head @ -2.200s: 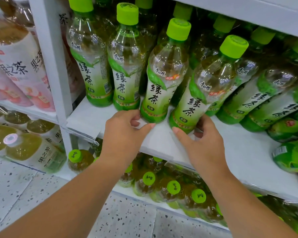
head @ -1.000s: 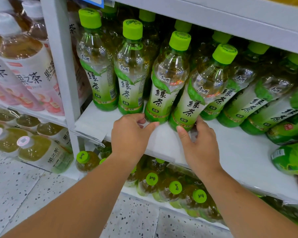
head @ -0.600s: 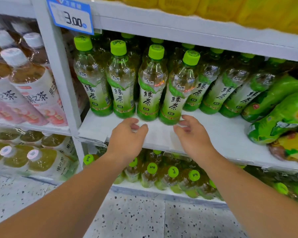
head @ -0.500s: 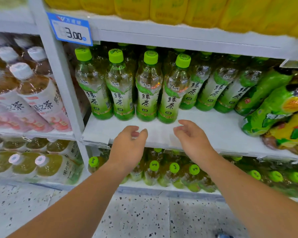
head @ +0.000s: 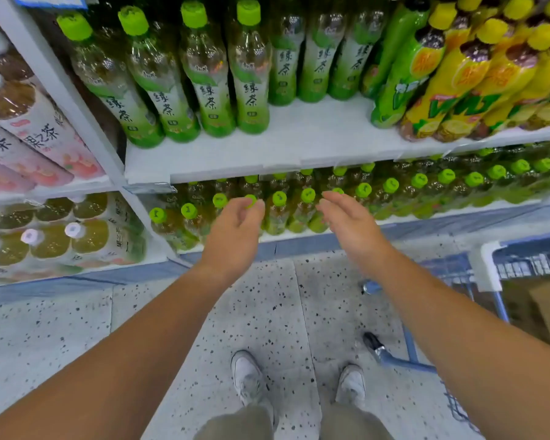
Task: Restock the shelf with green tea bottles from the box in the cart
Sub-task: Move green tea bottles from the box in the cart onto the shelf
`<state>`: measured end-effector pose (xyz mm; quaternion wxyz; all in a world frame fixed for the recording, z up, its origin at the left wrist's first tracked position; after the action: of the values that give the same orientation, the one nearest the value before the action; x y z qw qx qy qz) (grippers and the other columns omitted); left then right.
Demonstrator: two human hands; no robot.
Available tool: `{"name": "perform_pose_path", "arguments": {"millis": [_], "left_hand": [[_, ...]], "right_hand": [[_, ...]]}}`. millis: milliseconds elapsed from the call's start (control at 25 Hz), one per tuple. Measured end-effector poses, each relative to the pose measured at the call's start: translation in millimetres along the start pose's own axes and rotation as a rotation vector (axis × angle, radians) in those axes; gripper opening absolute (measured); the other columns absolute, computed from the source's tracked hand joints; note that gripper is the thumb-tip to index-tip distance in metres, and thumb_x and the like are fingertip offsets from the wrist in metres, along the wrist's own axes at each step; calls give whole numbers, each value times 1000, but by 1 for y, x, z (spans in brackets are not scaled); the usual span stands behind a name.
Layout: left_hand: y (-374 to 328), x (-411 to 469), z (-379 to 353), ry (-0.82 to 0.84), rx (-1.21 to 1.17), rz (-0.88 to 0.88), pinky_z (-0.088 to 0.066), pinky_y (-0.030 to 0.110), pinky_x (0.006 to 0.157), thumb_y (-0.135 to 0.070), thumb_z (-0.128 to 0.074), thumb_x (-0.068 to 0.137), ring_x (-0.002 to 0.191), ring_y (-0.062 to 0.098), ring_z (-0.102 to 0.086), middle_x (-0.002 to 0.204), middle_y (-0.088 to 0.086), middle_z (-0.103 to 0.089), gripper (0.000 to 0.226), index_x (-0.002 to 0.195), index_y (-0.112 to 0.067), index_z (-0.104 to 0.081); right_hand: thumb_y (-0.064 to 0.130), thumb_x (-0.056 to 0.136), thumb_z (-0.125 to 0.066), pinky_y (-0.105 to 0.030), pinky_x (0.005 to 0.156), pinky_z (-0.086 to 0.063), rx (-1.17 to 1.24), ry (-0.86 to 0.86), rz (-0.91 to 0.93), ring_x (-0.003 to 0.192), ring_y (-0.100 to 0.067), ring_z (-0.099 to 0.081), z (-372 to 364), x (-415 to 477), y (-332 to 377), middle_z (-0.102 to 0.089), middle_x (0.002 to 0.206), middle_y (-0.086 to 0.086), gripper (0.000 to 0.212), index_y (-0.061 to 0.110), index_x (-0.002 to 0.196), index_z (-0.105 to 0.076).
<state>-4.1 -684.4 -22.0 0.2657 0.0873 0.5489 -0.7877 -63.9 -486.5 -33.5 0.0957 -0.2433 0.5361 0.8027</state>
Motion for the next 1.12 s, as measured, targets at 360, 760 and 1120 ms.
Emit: {"name": "perform_pose_path", "arguments": {"millis": [360, 760, 1120], "left_hand": [[-53, -156, -104, 279, 83, 49, -41, 35, 96, -58, -43, 99, 124, 14, -54, 137, -7, -54, 50, 140, -30, -48], [-152, -274, -261, 396, 44, -54, -39, 24, 88, -46, -47, 101, 117, 9, -54, 134, -8, -56, 45, 140, -24, -51], [-181, -293, -420, 709, 44, -69, -39, 23, 89, -48, -48, 101, 112, 2, -53, 127, -15, -55, 51, 146, -25, -39]], "right_hand": [[33, 103, -49, -19, 85, -39, 90, -56, -148, 116, -8, -47, 126, -164, -72, -50, 127, 10, 48, 24, 149, -39], [34, 104, -46, -21, 98, -31, 38, -240, -153, 126, -5, -44, 339, -274, -113, -46, 147, 4, 48, 19, 150, -41], [38, 102, -49, -32, 104, -40, 44, -450, -364, 119, -7, -52, 456, -290, -184, -57, 123, 17, 42, 27, 142, -49]]}}
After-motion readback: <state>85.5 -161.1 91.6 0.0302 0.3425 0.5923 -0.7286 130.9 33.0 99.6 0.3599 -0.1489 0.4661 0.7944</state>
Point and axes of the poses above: each hand's wrist, its own x-axis towards the middle knuckle, its own z-axis out of the back of the hand, y = z × x, the point moved 7 cm from there along x, towards the middle knuckle
